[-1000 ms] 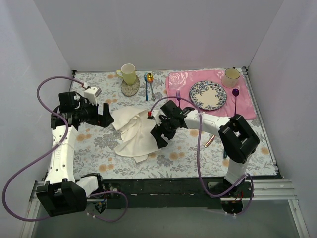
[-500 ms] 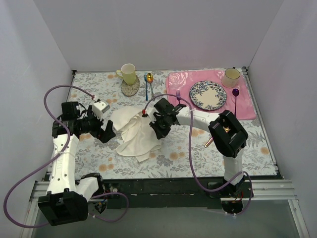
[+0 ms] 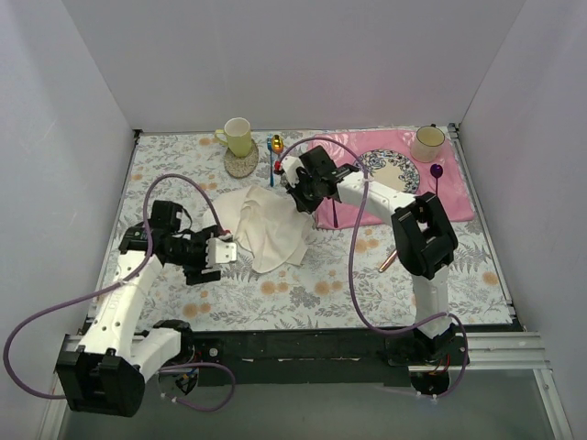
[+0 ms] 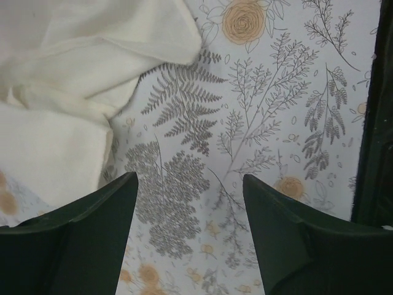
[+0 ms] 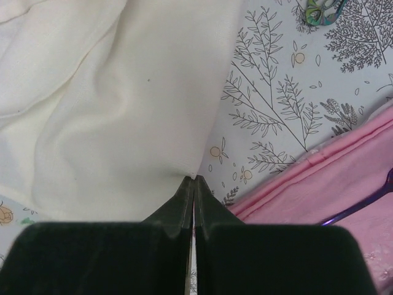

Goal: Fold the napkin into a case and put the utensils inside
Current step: Pick up the crumpled napkin from the center of the board.

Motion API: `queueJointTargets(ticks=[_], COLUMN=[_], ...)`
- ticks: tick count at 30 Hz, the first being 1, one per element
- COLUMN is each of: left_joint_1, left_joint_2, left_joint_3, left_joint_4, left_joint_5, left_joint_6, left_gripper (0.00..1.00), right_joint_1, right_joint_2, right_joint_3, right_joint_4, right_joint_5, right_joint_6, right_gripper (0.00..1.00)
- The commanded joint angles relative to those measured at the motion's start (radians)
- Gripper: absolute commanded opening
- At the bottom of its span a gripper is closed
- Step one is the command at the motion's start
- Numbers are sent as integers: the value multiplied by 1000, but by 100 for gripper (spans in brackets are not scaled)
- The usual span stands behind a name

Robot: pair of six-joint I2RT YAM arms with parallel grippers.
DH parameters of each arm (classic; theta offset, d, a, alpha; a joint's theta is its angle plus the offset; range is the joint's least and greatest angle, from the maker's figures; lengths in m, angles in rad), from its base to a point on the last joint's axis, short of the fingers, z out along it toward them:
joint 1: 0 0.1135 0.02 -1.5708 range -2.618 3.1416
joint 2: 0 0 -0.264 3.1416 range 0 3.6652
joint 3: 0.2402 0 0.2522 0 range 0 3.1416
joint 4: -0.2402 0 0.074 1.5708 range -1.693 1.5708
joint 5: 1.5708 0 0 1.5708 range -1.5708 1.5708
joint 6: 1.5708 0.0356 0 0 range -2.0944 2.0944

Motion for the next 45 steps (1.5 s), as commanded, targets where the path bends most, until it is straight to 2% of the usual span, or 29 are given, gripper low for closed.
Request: queueJointTargets(ticks=[1, 2, 5, 9, 11, 21, 29, 31, 32, 33, 34, 35, 36, 37, 38, 39, 40, 41, 43, 44, 45], left_joint_1=[-203, -273, -376, -464, -493, -571, -587, -587, -593, -596, -597, -597, -597, -596, -594, -590, -574, -564, -524, -505, -486], left_joint_2=[71, 89, 94, 94, 112, 240, 352, 367, 370, 372, 367, 362, 352, 347, 344, 339, 335, 330, 321, 324, 332], left_joint_3=[0, -3, -52, -121, -135, -155, -123, -118, -120, -123, -121, -102, -82, -57, 8, 39, 76, 104, 171, 190, 230], left_joint_4=[164, 196, 320, 406, 399, 446, 487, 507, 538, 560, 581, 609, 616, 620, 603, 587, 572, 574, 595, 624, 638], left_joint_5=[-74, -88, -95, -129, -146, -244, -309, -309, -310, -318, -310, -300, -280, -269, -258, -247, -215, -201, -180, -180, -180], left_joint_6=[95, 92, 150, 283, 355, 458, 417, 369, 350, 301, 264, 222, 169, 27, -38, -109, -225, -302, -423, -545, -595], left_gripper=[66, 65, 60, 53, 50, 46, 44, 35, 26, 8, 0, 0, 0, 0, 0, 0, 0, 0, 0, 0, 0], right_joint_1=[8, 8, 7, 5, 5, 4, 2, 1, 1, 1, -1, -2, -13, -22, -56, -79, -105, -134, -218, -266, -285], right_joint_2=[21, 24, 32, 53, 64, 64, 61, 58, 56, 53, 50, 47, 39, 36, 29, 22, 12, 0, -53, -97, -120], right_joint_3=[44, 44, 53, 93, 113, 106, 102, 102, 102, 102, 102, 104, 109, 118, 138, 145, 148, 144, 101, 77, 20], right_joint_4=[-22, -28, -33, -62, -69, -82, -80, -80, -82, -82, -82, -82, -91, -100, -111, -118, -123, -117, -85, -76, -68], right_joint_5=[-37, -41, -54, -68, -75, -83, -89, -89, -88, -89, -91, -92, -101, -115, -133, -187, -219, -253, -354, -383, -432], right_joint_6=[-28, -23, -5, 6, 15, 20, 21, 20, 20, 20, 20, 29, 40, 52, 85, 104, 124, 151, 225, 245, 285], right_gripper=[1, 1, 1, 1, 1, 1, 1, 1, 1, 1, 1, 1, 4, 14, 21, 32, 53, 60, 68, 68, 68])
